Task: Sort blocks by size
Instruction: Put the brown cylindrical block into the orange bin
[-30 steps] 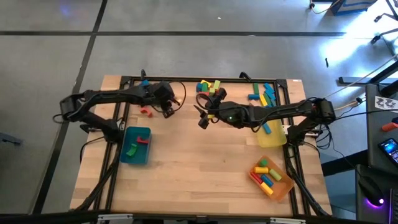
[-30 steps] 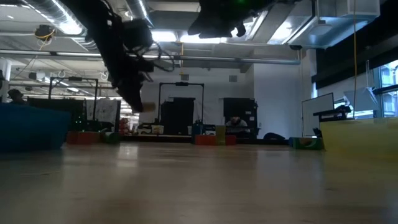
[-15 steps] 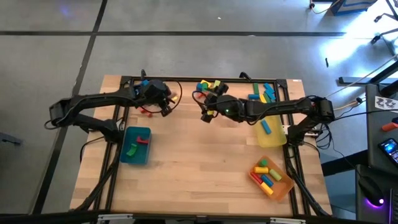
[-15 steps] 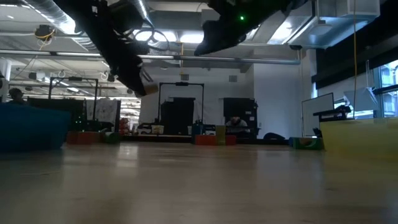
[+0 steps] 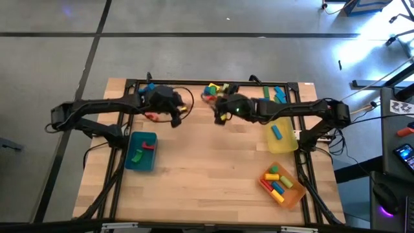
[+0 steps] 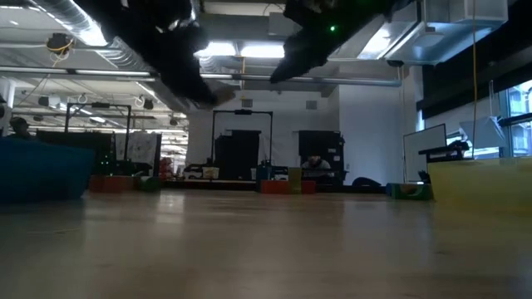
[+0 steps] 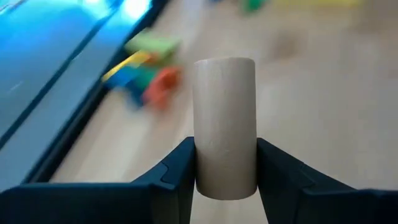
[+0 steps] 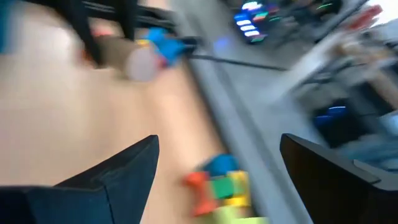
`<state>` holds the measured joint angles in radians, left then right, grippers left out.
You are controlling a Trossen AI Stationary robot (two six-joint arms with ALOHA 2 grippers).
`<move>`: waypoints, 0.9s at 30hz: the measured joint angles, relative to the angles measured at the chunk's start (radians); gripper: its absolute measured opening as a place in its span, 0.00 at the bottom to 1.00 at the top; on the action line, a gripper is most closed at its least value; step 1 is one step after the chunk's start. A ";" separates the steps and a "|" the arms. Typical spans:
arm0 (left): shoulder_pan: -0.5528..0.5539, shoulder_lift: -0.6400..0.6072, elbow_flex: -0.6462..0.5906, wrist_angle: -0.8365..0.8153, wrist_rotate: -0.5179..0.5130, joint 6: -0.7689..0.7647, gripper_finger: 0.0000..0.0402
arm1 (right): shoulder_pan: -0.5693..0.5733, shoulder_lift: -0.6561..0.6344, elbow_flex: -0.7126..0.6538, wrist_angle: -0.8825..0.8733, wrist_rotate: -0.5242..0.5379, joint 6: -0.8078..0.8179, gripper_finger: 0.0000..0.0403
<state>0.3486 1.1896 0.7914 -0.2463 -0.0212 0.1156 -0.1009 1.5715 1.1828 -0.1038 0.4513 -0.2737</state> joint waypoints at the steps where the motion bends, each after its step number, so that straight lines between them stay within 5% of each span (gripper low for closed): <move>1: -0.016 -0.004 0.000 0.013 0.028 0.022 0.30 | 0.016 0.000 0.000 -0.016 -0.026 0.036 0.84; 18: -0.263 -0.004 -0.001 0.111 0.072 0.102 0.31 | 0.252 -0.010 0.000 0.000 -0.106 0.304 0.84; 27: -0.319 -0.003 -0.166 0.459 0.084 0.092 0.31 | 0.315 0.023 -0.001 0.083 -0.138 0.320 0.84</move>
<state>0.0298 1.1862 0.6255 0.2126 0.0628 0.2076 0.2137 1.5941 1.1822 -0.0207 0.3132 0.0466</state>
